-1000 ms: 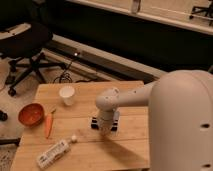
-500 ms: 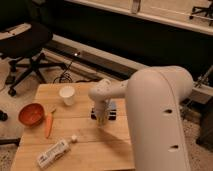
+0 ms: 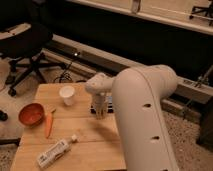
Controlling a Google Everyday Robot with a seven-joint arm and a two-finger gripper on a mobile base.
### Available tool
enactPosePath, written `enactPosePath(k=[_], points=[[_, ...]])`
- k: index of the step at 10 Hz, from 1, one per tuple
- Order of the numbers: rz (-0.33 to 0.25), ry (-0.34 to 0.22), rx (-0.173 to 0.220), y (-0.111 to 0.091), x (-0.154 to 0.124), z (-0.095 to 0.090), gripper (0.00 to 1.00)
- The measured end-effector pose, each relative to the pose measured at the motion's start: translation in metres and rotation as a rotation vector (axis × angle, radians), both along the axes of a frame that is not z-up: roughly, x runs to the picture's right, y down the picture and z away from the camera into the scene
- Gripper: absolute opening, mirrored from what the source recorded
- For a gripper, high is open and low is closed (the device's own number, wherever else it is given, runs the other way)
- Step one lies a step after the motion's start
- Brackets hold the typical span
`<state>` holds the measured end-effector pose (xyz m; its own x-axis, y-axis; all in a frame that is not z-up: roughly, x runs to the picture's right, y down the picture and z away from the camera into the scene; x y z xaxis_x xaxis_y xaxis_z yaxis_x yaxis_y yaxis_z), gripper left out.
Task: Push the eraser across the table
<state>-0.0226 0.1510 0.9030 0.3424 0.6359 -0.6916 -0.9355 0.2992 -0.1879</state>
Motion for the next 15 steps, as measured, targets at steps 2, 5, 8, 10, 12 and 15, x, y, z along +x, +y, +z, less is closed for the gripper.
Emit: enactPosePath(k=[2, 5, 8, 10, 12, 15], points=[[-0.007, -0.004, 0.028, -0.023, 0.001, 0.013, 0.00], [0.006, -0.006, 0.050, -0.047, 0.006, 0.017, 0.00], [0.007, -0.014, 0.083, -0.072, 0.010, 0.021, 0.00], [0.010, -0.026, 0.114, -0.086, 0.010, 0.025, 0.00], [0.023, -0.045, 0.151, -0.096, 0.006, 0.032, 0.00], [0.033, -0.070, 0.202, -0.102, -0.001, 0.041, 0.00]])
